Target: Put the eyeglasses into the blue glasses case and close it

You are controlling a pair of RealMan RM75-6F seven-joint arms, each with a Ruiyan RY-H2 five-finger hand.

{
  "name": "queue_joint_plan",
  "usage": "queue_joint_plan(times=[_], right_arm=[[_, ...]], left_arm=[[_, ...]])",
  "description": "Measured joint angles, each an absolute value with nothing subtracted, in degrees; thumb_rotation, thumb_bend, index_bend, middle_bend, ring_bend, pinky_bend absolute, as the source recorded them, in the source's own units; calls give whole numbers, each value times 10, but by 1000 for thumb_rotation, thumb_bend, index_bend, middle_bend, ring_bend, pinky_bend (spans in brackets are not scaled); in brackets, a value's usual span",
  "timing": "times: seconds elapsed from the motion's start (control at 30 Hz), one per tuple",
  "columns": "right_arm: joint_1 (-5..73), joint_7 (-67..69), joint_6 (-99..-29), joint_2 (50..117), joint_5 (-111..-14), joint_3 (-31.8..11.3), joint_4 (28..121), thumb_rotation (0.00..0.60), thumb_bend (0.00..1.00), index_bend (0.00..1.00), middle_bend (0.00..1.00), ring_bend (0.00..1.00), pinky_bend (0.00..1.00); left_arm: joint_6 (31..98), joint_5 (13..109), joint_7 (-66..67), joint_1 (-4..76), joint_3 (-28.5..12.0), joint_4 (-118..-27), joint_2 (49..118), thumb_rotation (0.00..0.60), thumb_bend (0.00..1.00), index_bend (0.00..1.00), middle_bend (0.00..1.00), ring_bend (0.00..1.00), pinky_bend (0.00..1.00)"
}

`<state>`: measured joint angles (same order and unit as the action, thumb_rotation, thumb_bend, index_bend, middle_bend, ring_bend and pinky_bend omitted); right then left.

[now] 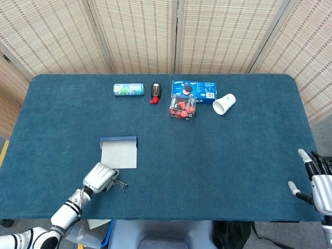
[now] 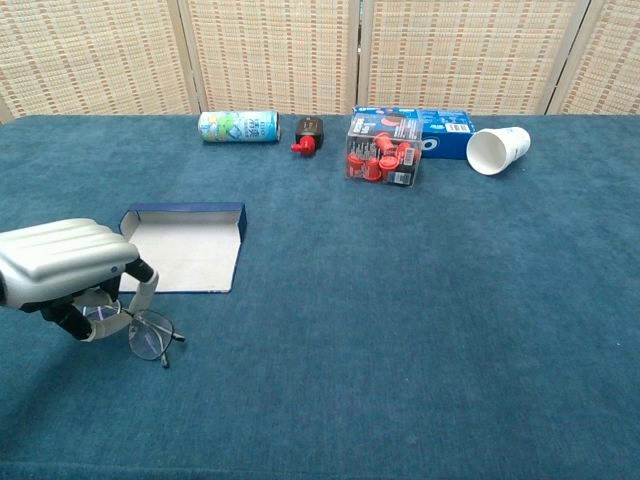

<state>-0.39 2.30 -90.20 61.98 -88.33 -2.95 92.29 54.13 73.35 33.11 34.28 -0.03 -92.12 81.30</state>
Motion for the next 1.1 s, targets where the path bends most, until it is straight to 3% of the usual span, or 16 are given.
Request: queue_joint_plan(times=[0.5, 1.1], right_arm=[[-8, 30, -907, 621, -884, -29, 917, 600, 263, 37, 153, 79, 107], [-14, 38, -911, 620, -880, -29, 911, 600, 264, 37, 153, 79, 107]], left_arm=[[531, 695, 312, 373, -40, -943, 805, 600, 460, 583, 1000, 1000, 1000], [517, 499, 394, 455, -96, -881, 880, 600, 460, 576, 1000, 1000, 1000]])
